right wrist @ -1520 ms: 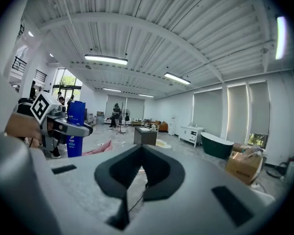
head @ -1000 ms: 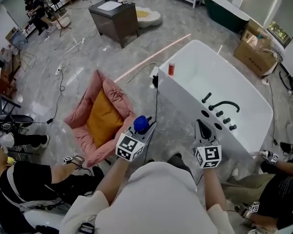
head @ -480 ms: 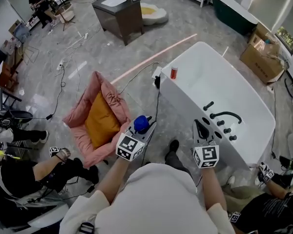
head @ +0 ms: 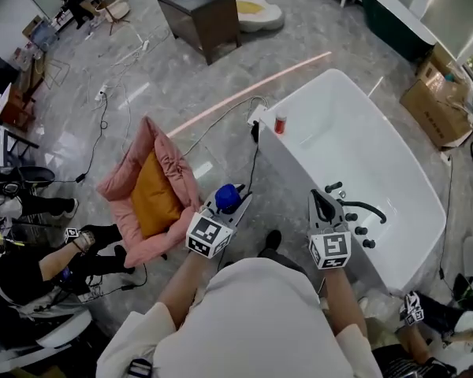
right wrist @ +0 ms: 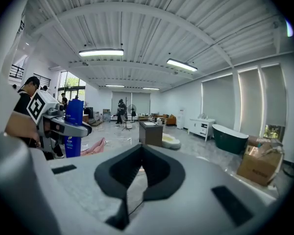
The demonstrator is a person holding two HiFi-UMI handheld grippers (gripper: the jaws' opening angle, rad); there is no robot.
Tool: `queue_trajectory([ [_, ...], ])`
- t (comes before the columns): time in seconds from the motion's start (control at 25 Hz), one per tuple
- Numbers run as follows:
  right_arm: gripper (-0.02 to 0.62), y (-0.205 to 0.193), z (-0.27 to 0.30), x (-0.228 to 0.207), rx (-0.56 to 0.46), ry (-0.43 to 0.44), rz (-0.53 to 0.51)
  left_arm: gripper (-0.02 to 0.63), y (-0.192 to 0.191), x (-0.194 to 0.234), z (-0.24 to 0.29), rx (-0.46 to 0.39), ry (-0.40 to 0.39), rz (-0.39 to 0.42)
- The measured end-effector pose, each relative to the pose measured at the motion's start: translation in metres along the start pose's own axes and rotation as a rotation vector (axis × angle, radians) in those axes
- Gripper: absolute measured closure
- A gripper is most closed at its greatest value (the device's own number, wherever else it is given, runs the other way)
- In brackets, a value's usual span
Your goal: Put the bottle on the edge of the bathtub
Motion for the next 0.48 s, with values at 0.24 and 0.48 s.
queue_trajectory([
  [0.24,0.592,-0.003,0.022,-0.062,0.010,0.034,0.011,0.517,0.010,-0.002,0.060,0.006,0.030,-0.007],
  [0.48,0.592,-0.014,0.029,-0.115,0.024,0.056,0.052,0.517,0.023,-0.018,0.112,0.023,0.040,-0.007],
])
Point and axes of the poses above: the fingertips, and each gripper's own axes: z forward along the fingers, x to its left, y out of its top, the point moved 3 cm from there along -z, backward along the fingers, and after that the axes turned 10 degrees about y, right-handed, at the moved point
